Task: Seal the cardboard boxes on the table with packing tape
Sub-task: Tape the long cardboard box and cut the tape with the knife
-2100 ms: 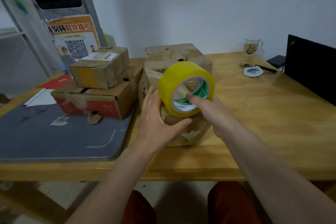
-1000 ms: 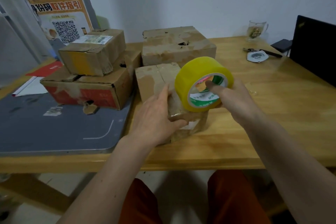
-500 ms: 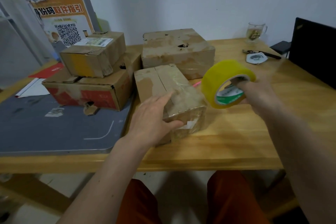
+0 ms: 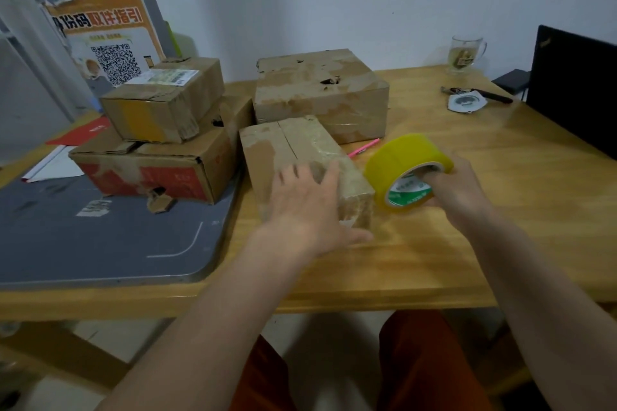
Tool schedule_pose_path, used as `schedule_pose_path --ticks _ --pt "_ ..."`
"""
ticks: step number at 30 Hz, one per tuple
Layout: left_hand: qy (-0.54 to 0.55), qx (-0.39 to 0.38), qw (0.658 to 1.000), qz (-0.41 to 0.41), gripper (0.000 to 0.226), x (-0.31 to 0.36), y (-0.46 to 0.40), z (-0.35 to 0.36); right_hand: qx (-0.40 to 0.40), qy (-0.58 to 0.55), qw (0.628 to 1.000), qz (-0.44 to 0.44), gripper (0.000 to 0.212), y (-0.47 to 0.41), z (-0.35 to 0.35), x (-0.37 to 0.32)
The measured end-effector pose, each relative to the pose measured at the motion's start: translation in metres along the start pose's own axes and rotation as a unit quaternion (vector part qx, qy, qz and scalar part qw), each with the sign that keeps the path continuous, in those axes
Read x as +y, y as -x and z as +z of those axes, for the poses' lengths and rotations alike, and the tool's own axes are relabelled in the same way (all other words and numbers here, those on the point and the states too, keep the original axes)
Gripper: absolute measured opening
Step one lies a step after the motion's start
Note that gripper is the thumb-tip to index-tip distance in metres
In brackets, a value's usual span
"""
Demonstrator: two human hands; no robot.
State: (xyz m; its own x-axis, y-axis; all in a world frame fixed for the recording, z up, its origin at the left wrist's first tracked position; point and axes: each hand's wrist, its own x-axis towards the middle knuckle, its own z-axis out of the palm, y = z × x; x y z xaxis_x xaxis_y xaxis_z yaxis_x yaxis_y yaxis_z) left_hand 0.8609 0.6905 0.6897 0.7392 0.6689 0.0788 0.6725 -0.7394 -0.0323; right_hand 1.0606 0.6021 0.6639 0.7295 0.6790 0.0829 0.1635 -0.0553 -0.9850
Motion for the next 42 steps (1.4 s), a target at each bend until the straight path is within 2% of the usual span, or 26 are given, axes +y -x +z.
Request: schedule_pose_path --ticks 5,9,12,13,14,15,17,19,20,26,30,33,36,38,39,42 --pt "0.019 -0.078 0.995 0.054 0.137 0.04 -0.037 -0.008 0.01 0.04 0.999 -0.021 0.028 -0.002 -0.007 0.004" --pt "0.023 -0.094 0.992 0.082 0.13 0.018 -0.038 -0.006 -0.013 0.047 0.999 -0.008 0.013 0.0 -0.008 0.01" --pt "0.046 -0.072 0.996 0.036 0.128 -0.018 -0.026 -0.002 -0.007 0.017 1.0 0.008 0.009 0.003 -0.003 0.01" --pt "0.057 -0.065 0.996 0.016 0.131 -0.026 -0.022 -0.002 -0.008 -0.024 0.999 0.027 0.006 0.004 -0.001 0.01" --pt "0.066 -0.062 0.996 0.001 0.133 -0.03 -0.019 -0.001 -0.006 -0.082 0.995 0.057 0.013 0.005 0.002 0.01" --pt "0.074 -0.06 0.995 -0.006 0.132 -0.032 -0.018 -0.001 -0.008 -0.173 0.98 0.102 0.022 0.007 0.006 0.013" --pt "0.08 -0.055 0.995 -0.006 0.126 -0.032 -0.017 0.001 -0.026 -0.367 0.91 0.191 0.023 0.018 0.022 0.017" --pt "0.08 -0.052 0.995 0.003 0.121 -0.034 -0.018 0.002 -0.054 -0.459 0.856 0.232 0.02 0.034 0.04 0.021" --pt "0.082 -0.053 0.995 0.006 0.12 -0.036 -0.018 0.003 -0.071 -0.467 0.85 0.234 0.024 0.039 0.047 0.023" --pt "0.145 -0.028 0.989 0.026 0.114 -0.052 -0.005 0.0 -0.125 -0.427 0.869 0.215 0.049 0.053 0.062 0.008" --pt "0.215 0.011 0.977 0.001 0.108 -0.055 0.004 -0.003 -0.156 -0.394 0.883 0.201 0.041 0.063 0.072 -0.01" --pt "0.323 0.06 0.944 0.012 0.102 -0.044 0.01 -0.004 -0.117 -0.293 0.94 0.126 0.03 0.053 0.063 -0.042" --pt "0.397 0.152 0.903 0.06 0.094 -0.023 0.01 -0.008 -0.096 -0.119 0.988 0.024 0.015 0.04 0.047 -0.079" --pt "0.434 0.21 0.872 0.081 0.081 -0.014 0.008 -0.013 -0.1 -0.048 0.993 -0.038 0.007 0.038 0.044 -0.094" --pt "0.443 0.233 0.861 0.087 0.075 -0.011 0.008 -0.014 -0.097 -0.028 0.993 -0.06 0.009 0.039 0.045 -0.097" --pt "0.424 0.272 0.859 0.097 0.069 -0.013 0.009 -0.009 -0.091 0.016 0.99 -0.103 0.022 0.045 0.049 -0.096"
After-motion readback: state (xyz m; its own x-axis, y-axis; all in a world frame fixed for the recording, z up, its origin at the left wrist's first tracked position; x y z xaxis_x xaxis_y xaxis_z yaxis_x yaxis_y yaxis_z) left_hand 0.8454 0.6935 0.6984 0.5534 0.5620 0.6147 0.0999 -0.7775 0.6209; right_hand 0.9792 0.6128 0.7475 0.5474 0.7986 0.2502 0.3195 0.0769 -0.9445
